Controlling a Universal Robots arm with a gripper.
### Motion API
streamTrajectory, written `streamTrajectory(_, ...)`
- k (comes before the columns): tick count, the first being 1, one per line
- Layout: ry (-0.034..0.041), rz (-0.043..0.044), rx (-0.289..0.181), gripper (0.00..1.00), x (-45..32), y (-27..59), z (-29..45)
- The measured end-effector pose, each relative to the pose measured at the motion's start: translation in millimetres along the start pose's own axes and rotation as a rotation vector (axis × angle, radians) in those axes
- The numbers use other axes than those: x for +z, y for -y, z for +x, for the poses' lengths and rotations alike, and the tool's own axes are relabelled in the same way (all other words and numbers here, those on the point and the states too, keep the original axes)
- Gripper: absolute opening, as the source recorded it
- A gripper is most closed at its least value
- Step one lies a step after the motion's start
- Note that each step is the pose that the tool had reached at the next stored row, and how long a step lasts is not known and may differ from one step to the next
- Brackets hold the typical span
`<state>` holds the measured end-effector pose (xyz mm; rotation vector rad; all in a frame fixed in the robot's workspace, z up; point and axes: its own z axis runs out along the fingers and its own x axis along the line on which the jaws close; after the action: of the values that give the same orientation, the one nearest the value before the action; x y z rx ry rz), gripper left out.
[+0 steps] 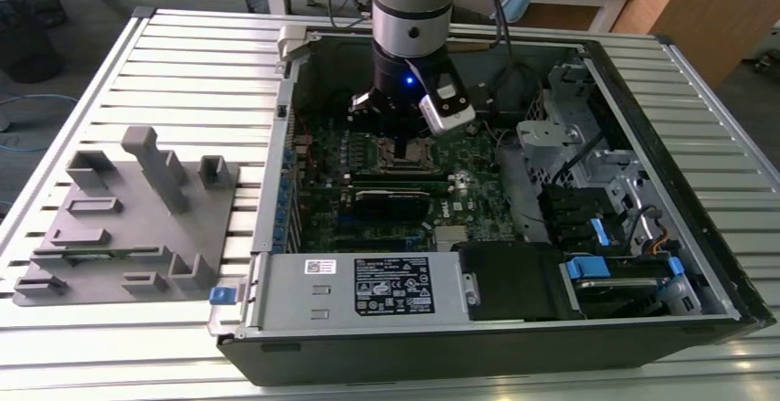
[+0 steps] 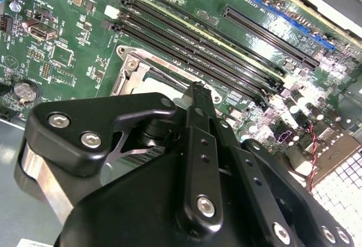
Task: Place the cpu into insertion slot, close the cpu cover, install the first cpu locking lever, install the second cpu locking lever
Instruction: 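Install the second cpu locking lever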
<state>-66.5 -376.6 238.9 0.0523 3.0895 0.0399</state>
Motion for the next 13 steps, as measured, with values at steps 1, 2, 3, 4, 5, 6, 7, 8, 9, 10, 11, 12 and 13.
streamTrajectory(1,0.0001,0.0,0.0,0.11,0.0,0.0,0.0)
streamTrajectory(2,0.0001,0.0,0.0,0.11,0.1,0.0,0.0)
streamTrajectory(3,0.0,0.0,0.0,0.11,0.1,0.0,0.0)
streamTrajectory(4,0.0001,0.0,0.0,0.11,0.1,0.0,0.0)
streamTrajectory(5,0.0,-0.0001,0.0,0.11,0.2,0.0,0.0)
streamTrajectory(6,0.0002,-0.0003,0.0,0.11,0.5,0.0,0.1)
streamTrajectory(7,0.0002,-0.0003,0.0,0.11,0.8,0.0,0.2)
streamTrajectory(8,0.0002,-0.0002,0.0,0.11,1.0,0.0,0.5)
streamTrajectory(9,0.0001,0.0,0.0,0.11,1.2,0.1,1.0)
streamTrajectory(10,0.0001,0.0,0.0,0.11,1.5,0.1,1.8)
streamTrajectory(11,0.0001,0.0,0.0,0.11,1.8,0.2,2.6)
streamTrajectory(12,0.0001,0.0,0.0,0.11,2.2,0.2,3.7)
streamTrajectory(13,0.0001,-0.0002,0.0,0.11,2.8,0.2,4.8)
